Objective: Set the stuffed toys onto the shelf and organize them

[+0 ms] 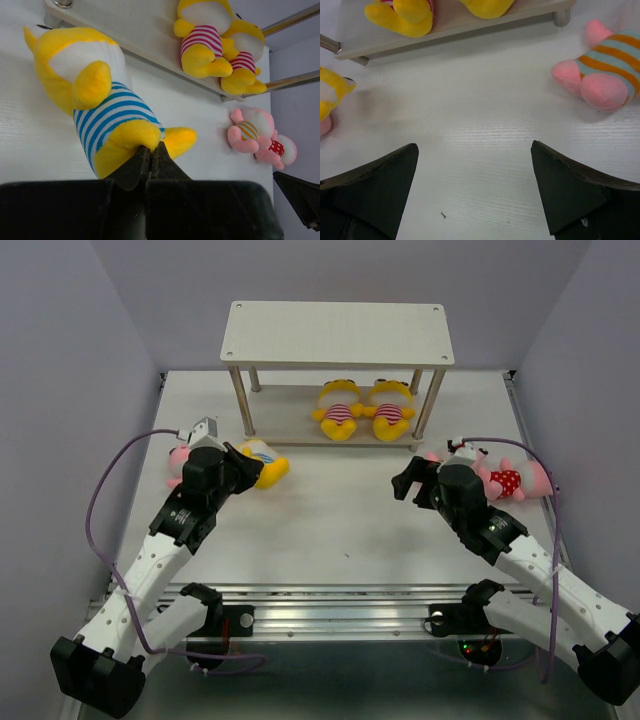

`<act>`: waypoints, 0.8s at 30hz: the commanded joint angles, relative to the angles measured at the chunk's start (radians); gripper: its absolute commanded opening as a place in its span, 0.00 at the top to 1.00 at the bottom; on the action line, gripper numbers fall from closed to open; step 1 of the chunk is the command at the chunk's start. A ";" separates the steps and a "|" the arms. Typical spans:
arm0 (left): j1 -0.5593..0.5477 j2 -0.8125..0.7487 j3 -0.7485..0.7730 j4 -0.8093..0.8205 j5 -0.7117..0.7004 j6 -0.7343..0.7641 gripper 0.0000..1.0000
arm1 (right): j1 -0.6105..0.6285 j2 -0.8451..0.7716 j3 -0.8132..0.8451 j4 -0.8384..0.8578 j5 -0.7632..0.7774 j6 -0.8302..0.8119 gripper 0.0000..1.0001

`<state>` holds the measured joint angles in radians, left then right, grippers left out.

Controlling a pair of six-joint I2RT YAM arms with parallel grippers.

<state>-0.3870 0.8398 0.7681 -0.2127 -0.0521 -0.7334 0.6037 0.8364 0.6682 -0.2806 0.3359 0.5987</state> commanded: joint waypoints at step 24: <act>-0.010 0.177 0.169 0.335 0.156 0.123 1.00 | 0.008 -0.034 0.025 0.011 0.081 -0.073 0.00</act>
<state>-0.3916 1.0180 0.8780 -0.0090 0.0834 -0.6456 0.6037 0.8177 0.6682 -0.2817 0.3862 0.5491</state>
